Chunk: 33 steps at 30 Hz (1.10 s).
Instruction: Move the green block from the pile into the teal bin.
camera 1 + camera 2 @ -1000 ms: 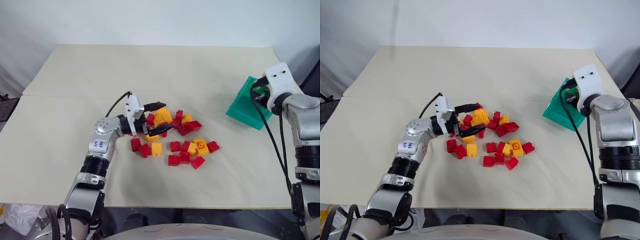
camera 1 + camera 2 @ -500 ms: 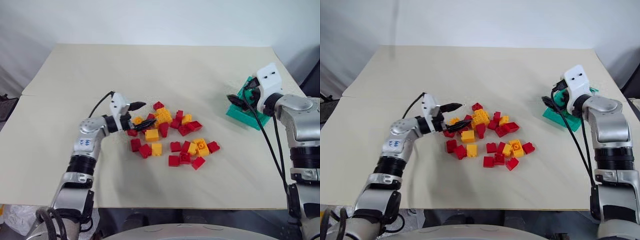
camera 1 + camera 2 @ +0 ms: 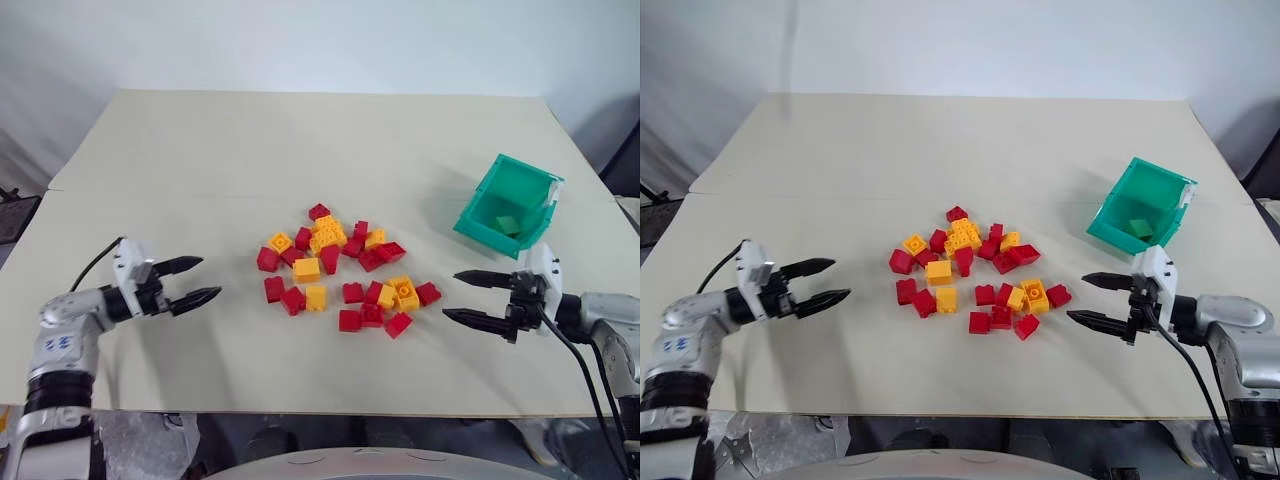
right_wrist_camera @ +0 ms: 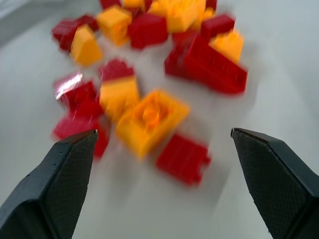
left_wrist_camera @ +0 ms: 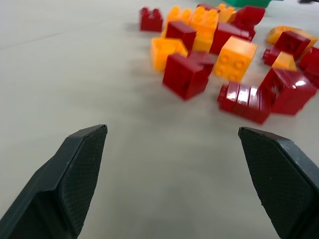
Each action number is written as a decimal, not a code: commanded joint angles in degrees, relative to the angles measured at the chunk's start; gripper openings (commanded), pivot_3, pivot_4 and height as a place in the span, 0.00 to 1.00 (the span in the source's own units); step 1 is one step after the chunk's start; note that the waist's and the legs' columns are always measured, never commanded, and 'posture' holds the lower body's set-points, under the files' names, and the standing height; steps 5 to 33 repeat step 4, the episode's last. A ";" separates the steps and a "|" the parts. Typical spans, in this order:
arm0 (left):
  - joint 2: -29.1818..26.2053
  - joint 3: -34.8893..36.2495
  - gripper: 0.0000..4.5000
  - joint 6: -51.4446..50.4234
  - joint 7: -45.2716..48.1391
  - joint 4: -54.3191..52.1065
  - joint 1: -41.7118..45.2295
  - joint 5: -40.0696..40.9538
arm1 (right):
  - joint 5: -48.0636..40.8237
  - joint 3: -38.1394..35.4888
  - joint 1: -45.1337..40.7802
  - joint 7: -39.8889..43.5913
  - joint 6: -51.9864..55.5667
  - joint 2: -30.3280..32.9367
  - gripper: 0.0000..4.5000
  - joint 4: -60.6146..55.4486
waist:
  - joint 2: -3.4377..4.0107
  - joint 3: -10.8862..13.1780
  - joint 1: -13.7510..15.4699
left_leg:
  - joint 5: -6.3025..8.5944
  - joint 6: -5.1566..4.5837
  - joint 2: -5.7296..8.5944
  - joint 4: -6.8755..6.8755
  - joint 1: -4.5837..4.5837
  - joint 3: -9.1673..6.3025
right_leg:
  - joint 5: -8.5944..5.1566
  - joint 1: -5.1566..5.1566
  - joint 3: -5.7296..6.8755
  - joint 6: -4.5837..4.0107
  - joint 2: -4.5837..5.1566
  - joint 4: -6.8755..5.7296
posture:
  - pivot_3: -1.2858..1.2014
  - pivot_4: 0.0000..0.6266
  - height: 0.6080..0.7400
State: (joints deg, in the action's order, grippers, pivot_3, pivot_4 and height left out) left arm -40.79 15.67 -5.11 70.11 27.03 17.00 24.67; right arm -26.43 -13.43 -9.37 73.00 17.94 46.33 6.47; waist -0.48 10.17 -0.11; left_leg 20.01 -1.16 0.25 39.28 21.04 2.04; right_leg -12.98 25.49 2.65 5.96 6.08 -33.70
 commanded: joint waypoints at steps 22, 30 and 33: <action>-0.50 3.73 1.00 2.24 -1.06 -6.00 -3.88 1.97 | -2.17 -4.65 2.19 -3.91 -2.44 -1.14 0.99 -1.81 | 0.00 0.01 -0.04 | -0.02 0.04 0.02 -0.01 0.00 0.01 | 0.00 0.04 0.02 0.00 0.24 -0.04 | 0.52 0.24 1.00; -0.50 3.73 1.00 2.24 -1.06 -6.00 -3.88 1.97 | -2.17 -4.65 2.19 -3.91 -2.44 -1.14 0.99 -1.81 | 0.00 0.01 -0.04 | -0.02 0.04 0.02 -0.01 0.00 0.01 | 0.00 0.04 0.02 0.00 0.24 -0.04 | 0.52 0.24 1.00; -0.50 3.73 1.00 2.24 -1.06 -6.00 -3.88 1.97 | -2.17 -4.65 2.19 -3.91 -2.44 -1.14 0.99 -1.81 | 0.00 0.01 -0.04 | -0.02 0.04 0.02 -0.01 0.00 0.01 | 0.00 0.04 0.02 0.00 0.24 -0.04 | 0.52 0.24 1.00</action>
